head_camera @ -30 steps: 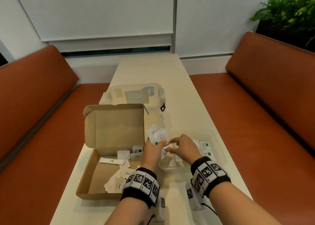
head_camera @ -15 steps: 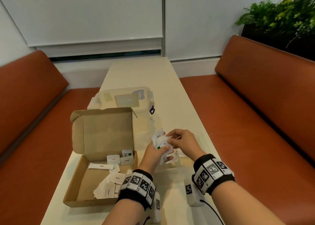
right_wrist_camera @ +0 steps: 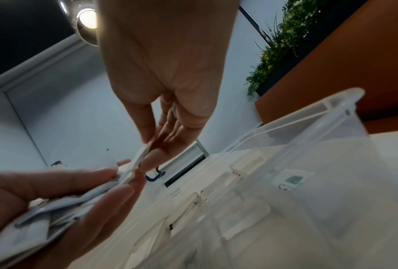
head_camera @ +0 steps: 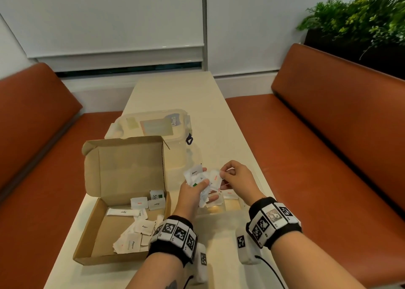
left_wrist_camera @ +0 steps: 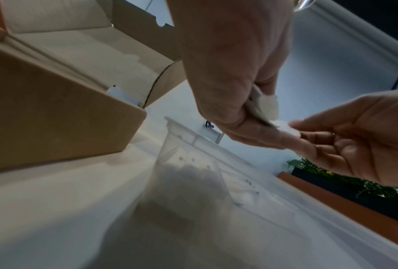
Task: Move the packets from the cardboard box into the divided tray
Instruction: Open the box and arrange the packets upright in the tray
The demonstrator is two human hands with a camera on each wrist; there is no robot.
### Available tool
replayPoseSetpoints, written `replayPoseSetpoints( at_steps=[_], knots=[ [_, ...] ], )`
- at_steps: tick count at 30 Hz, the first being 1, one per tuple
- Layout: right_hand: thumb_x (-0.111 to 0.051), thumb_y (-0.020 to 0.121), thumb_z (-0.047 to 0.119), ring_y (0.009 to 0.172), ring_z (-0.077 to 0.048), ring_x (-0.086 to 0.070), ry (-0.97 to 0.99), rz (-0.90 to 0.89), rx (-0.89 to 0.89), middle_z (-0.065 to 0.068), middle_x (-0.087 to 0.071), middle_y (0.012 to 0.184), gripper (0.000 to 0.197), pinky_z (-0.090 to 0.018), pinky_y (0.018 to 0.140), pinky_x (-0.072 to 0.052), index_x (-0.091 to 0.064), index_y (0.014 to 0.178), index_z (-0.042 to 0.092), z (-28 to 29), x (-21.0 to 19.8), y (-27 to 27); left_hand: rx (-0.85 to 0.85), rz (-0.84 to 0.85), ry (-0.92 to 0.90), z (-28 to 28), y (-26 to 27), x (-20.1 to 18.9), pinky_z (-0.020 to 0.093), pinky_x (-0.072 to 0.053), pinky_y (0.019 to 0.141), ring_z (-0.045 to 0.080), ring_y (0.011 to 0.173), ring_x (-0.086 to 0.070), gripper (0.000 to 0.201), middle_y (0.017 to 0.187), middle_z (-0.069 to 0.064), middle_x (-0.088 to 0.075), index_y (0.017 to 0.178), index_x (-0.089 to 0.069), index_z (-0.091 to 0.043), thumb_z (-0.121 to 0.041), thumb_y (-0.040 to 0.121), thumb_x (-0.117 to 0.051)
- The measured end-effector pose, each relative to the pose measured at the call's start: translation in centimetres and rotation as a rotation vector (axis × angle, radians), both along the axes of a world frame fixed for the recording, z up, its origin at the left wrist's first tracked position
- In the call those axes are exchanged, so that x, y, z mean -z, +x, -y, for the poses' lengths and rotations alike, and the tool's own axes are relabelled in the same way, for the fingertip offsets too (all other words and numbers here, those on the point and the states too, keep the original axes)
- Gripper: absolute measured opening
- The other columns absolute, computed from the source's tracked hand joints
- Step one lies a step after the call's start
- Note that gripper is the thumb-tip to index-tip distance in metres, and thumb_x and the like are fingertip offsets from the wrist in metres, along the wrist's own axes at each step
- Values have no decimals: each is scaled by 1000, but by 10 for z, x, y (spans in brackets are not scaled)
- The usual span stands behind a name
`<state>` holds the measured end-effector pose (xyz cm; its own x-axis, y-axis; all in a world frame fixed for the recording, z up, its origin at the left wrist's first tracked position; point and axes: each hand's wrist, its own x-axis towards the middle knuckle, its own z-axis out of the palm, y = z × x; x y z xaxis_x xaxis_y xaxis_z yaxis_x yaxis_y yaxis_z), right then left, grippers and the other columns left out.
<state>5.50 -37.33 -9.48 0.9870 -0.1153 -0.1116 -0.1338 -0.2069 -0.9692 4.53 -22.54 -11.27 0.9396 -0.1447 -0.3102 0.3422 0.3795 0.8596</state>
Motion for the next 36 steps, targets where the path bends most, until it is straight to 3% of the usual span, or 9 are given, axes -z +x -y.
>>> replayPoseSetpoints(
  at_steps=[4,7,11,18,25,28,30,32,36],
  knots=[
    [-69,82,4,57,-16,-60,-42,14,-42,-6,-53,74,11,-21,54,-53,-63,91,8,3,0,-1,4,3,34,7,-1,3,41,-60,67,42,100,-65,32,114,29,-63,122,-57,-2,0,91,-56],
    [-68,83,3,49,-9,-61,-5,7,0,-4,-60,66,9,-18,50,-50,-60,82,6,10,0,0,-60,-25,18,11,2,4,47,-57,76,44,103,-63,29,117,33,-60,118,-58,1,1,89,-59],
    [-61,88,3,56,-15,-65,155,-30,102,-18,-68,80,10,-21,52,-53,-56,80,5,13,3,0,-83,-21,-76,15,3,7,44,-57,73,42,106,-62,34,117,26,-63,121,-58,-9,3,89,-58],
    [-64,87,12,65,-14,-59,-10,-34,38,-4,-65,73,13,-23,63,-50,-66,75,10,20,16,-3,-117,22,-86,17,7,10,34,-59,61,36,91,-64,48,108,22,-63,118,-60,-13,17,81,-58],
    [-60,80,-12,65,-20,-55,104,-80,139,-6,-48,75,20,-34,70,-59,-58,85,7,40,20,1,-240,59,23,10,12,20,31,-60,63,29,88,-67,50,105,15,-64,121,-57,-11,17,79,-61],
    [-55,82,-8,69,-18,-51,-168,-77,51,-2,-47,73,23,-27,71,-57,-64,96,7,38,26,2,-248,81,53,8,12,24,30,-59,64,26,88,-68,53,105,12,-65,123,-56,-14,16,80,-61],
    [-59,84,4,72,-16,-53,-482,-52,-28,2,-55,74,13,-17,61,-43,-68,92,10,33,27,2,-236,97,58,9,10,27,30,-59,63,25,87,-69,54,105,11,-65,124,-56,-15,16,80,-61],
    [-63,83,13,74,-15,-53,-648,-71,-59,6,-56,72,5,-19,57,-34,-66,82,17,28,30,3,-233,113,64,9,10,29,28,-57,61,24,85,-69,54,105,13,-66,124,-57,-15,16,80,-61],
    [-65,84,22,101,-20,-47,-870,-63,-55,-2,-61,92,7,-22,73,-35,-69,78,23,23,39,5,-243,124,53,8,11,33,25,-56,59,19,79,-71,53,104,14,-66,121,-59,-18,15,80,-61]
  ],
)
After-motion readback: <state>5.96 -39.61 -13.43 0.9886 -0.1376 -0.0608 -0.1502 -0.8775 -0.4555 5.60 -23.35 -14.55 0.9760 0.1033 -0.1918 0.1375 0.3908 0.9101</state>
